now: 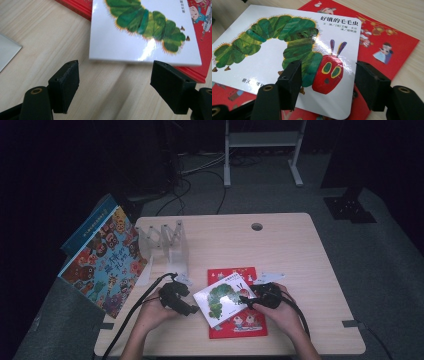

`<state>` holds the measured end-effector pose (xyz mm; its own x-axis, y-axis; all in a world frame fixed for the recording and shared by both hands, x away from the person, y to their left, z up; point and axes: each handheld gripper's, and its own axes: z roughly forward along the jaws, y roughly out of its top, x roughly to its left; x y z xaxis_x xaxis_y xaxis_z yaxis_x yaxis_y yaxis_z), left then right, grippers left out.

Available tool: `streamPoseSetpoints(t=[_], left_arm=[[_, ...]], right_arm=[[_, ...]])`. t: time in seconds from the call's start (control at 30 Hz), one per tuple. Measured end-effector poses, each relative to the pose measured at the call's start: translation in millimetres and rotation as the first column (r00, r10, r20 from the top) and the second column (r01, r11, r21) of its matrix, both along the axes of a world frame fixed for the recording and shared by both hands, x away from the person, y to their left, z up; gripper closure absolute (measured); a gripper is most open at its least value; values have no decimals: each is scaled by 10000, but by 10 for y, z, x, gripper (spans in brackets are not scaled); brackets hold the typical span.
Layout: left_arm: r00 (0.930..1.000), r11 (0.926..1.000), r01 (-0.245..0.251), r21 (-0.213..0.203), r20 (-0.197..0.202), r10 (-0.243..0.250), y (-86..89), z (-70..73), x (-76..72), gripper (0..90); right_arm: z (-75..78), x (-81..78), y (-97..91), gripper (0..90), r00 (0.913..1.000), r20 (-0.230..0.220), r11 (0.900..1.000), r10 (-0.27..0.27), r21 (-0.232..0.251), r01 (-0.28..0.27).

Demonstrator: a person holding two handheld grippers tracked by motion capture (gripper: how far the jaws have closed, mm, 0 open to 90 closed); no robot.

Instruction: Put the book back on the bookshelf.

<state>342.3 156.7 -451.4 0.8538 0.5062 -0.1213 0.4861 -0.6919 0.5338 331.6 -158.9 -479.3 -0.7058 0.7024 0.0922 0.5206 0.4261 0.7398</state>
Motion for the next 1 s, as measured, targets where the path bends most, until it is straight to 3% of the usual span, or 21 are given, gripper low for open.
streamPoseSetpoints(t=[0.13, 0.37, 0.47, 0.67, 0.73, 1.0], left_arm=[[10000, 10000, -46, 86, -62, 47, -63, -36, 11, 222], [9998, 9999, -70, 79, -192, 71, -65, -53, 20, 211], [9999, 9999, -73, 120, -136, 75, -70, -52, 10, 211], [9999, 9995, 10, 327, -147, -5, -98, -46, -14, 211], [9996, 9984, 194, 539, -235, -181, -134, -42, -38, 211], [9986, 9993, 126, 360, -524, -107, -150, -55, -31, 207]], right_arm=[[-5, 12, 89, 380, 9998, 63, 9998, 177, 30, -177], [2, 1, 89, 383, 9997, 100, 9997, 230, -29, -229], [26, -82, 16, 360, 9992, 284, 9990, 273, -369, -263], [-8, -246, -135, 351, 9993, 365, 9984, 105, -567, -84], [-35, -289, -143, 342, 9992, 354, 9971, 172, -741, -145], [-75, -302, -75, 324, 9989, 419, 9969, 206, -762, -174]])
